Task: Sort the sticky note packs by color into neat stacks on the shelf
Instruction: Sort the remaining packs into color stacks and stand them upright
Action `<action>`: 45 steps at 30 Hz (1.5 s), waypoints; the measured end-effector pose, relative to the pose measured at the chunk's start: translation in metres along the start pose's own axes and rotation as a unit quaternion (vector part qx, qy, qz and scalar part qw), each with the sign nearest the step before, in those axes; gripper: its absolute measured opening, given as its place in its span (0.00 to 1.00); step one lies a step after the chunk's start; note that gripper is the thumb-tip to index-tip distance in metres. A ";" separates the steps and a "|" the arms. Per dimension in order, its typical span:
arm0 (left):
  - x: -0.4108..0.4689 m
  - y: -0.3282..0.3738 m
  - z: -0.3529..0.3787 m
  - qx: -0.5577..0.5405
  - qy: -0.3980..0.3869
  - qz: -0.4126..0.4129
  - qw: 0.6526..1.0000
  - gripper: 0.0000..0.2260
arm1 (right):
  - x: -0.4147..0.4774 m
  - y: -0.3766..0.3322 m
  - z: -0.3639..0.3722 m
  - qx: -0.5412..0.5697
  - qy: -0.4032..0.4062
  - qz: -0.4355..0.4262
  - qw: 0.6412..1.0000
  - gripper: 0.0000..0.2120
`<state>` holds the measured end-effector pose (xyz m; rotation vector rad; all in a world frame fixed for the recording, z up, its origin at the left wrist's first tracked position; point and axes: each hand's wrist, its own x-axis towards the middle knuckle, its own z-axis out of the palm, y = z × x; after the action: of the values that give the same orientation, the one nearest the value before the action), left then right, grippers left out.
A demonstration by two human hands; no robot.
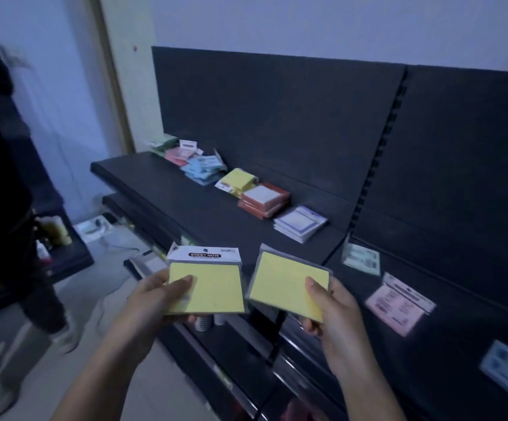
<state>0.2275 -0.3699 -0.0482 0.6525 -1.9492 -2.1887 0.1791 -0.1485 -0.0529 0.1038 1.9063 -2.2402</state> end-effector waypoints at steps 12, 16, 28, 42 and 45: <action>0.040 0.015 -0.077 -0.048 0.002 0.000 0.999 0.05 | 0.037 0.019 0.127 -0.042 -0.079 -0.006 0.996 0.06; 0.073 0.018 -0.090 -0.027 -0.016 -0.011 0.999 0.06 | 0.073 0.023 0.155 -0.041 -0.087 -0.009 0.995 0.06; 0.256 0.071 -0.086 0.018 -0.063 -0.006 0.998 0.09 | 0.242 0.009 0.212 -0.015 -0.049 -0.025 0.998 0.10; 0.389 0.091 -0.010 0.031 -0.168 0.001 0.985 0.07 | 0.345 -0.003 0.203 -0.132 0.114 -0.150 0.973 0.15; 0.417 0.095 0.009 0.030 -0.162 -0.003 0.986 0.11 | 0.355 0.000 0.201 -0.114 0.135 -0.120 0.977 0.26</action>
<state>-0.1666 -0.5352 -0.0495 0.3222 -2.1717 -2.3711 -0.1530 -0.3836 -0.0830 0.1592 2.4243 -2.2272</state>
